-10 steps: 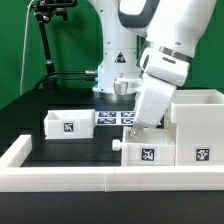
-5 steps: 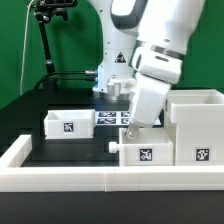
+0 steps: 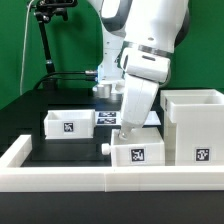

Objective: Assemble drawer

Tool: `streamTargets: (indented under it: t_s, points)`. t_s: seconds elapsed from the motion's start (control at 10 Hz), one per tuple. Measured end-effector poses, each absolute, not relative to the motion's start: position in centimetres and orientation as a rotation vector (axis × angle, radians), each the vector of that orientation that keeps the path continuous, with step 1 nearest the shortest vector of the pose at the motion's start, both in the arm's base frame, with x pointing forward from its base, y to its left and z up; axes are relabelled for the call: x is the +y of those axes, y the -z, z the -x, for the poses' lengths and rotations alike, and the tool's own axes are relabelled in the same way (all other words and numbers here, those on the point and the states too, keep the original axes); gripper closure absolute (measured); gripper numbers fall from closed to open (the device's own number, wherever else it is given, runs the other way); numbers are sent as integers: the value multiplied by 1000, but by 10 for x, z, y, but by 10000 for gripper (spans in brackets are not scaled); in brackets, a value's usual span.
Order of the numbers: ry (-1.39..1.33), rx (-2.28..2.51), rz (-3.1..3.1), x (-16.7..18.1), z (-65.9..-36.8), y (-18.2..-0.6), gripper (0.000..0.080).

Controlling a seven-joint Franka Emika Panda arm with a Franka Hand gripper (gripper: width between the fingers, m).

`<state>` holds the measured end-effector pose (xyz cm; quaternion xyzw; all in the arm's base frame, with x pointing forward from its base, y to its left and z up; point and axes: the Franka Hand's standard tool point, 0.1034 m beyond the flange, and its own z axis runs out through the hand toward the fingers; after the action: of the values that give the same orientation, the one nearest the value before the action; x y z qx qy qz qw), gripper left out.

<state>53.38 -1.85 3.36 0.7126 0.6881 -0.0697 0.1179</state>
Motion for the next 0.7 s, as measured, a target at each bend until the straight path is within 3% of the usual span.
streamTargets:
  t_s: [0.7]
  points:
    - [136, 2033, -2095, -4, -531, -26, 753]
